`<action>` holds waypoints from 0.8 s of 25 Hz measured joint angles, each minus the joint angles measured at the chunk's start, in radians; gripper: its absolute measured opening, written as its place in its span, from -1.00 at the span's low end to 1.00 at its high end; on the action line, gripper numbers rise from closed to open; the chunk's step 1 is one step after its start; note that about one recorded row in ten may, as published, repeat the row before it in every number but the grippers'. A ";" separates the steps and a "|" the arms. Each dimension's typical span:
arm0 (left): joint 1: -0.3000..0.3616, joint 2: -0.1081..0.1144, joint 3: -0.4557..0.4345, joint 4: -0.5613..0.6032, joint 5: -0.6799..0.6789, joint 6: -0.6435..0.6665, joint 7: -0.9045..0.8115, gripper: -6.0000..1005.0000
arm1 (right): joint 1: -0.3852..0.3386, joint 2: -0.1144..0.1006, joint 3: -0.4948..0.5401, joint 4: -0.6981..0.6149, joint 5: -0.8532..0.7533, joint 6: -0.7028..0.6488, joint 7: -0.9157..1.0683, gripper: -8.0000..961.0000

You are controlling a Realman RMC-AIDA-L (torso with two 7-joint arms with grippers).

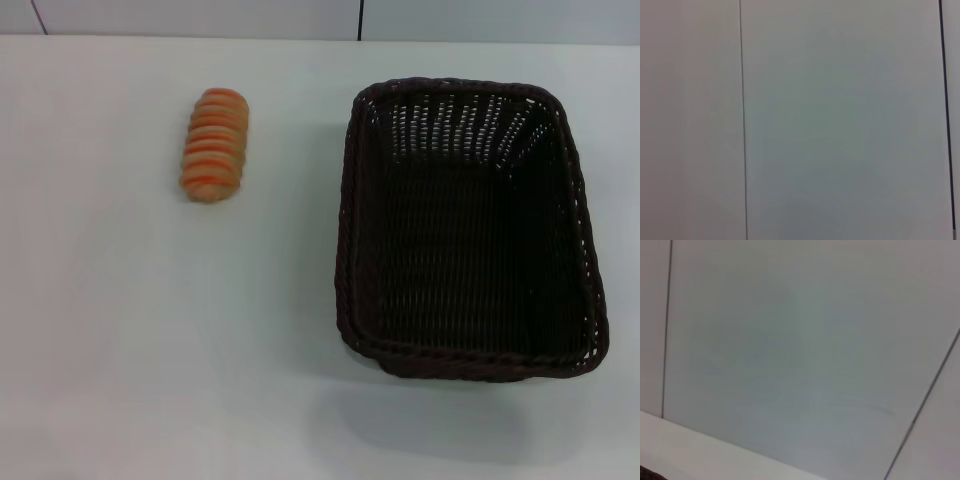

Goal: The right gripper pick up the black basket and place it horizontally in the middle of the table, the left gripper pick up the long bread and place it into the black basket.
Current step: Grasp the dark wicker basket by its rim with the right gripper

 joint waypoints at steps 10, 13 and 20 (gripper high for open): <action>0.005 0.001 -0.005 -0.004 0.000 0.000 0.000 0.71 | 0.254 0.000 -0.170 -0.005 -0.393 0.256 0.319 0.61; 0.002 0.001 -0.005 -0.003 0.000 0.000 0.000 0.71 | 0.308 -0.001 -0.241 -0.007 -0.456 0.330 0.387 0.61; -0.007 0.001 -0.011 -0.004 0.001 0.000 0.000 0.71 | 0.396 -0.002 -0.351 -0.018 -0.469 0.443 0.514 0.61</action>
